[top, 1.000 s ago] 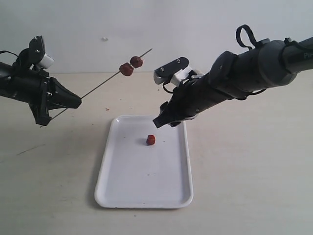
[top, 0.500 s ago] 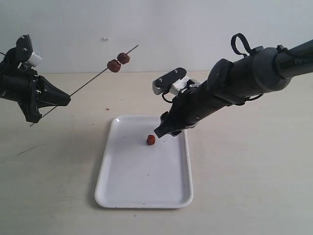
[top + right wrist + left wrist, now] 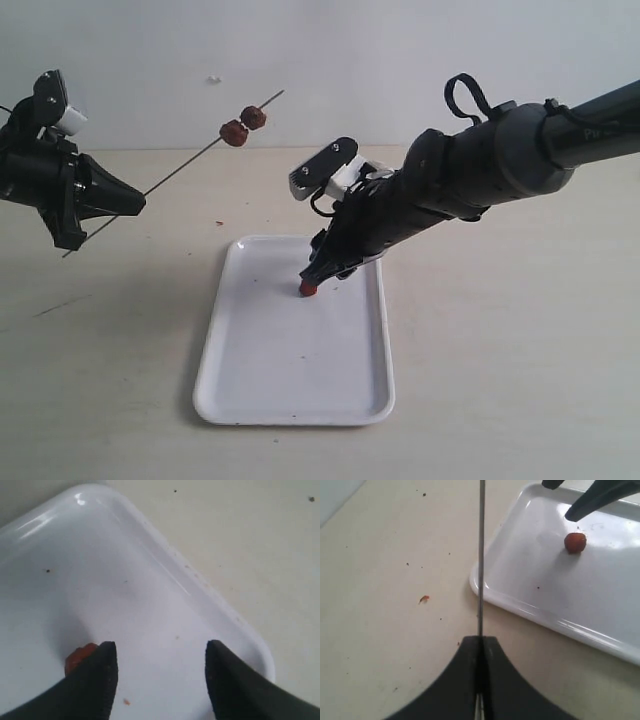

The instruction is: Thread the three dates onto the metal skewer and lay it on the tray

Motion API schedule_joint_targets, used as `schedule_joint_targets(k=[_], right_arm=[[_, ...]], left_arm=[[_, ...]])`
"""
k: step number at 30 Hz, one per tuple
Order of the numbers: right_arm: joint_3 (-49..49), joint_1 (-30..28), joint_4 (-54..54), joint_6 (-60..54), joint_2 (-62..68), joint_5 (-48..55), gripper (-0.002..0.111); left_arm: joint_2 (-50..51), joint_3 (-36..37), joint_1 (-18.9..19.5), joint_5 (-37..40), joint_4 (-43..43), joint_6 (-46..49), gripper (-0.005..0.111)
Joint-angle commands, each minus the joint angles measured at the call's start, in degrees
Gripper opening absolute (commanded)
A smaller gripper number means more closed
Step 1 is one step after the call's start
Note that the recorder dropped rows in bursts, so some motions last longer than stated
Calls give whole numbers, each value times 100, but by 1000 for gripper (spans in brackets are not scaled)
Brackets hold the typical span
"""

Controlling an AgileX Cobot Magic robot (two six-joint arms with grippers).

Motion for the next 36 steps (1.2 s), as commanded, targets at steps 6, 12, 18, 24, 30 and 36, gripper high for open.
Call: schedule_joint_targets(k=[6,12,18,24,30,36], right_arm=[[-42,141,-155,-41,-18,59,53],[-42,141,-155,-41,42,-43,53],[-42,141,-155,-41,83,-43,53],[-42,141,-155,-41,83,-43,53],[-42,141,-155,-41,177,-110,53],[-42,141,-178,-41,213,-207,53]], left_arm=[[-8,-16,13,13,-169,5,0],[-8,-16,13,13,-169,-5,0],[-8,-16,13,13,-169,-5,0],[-8,-16,13,13,-169,-5,0],[-8,-16,13,13,-169,-5,0],[-8,-16,13,13,-169,-5,0]])
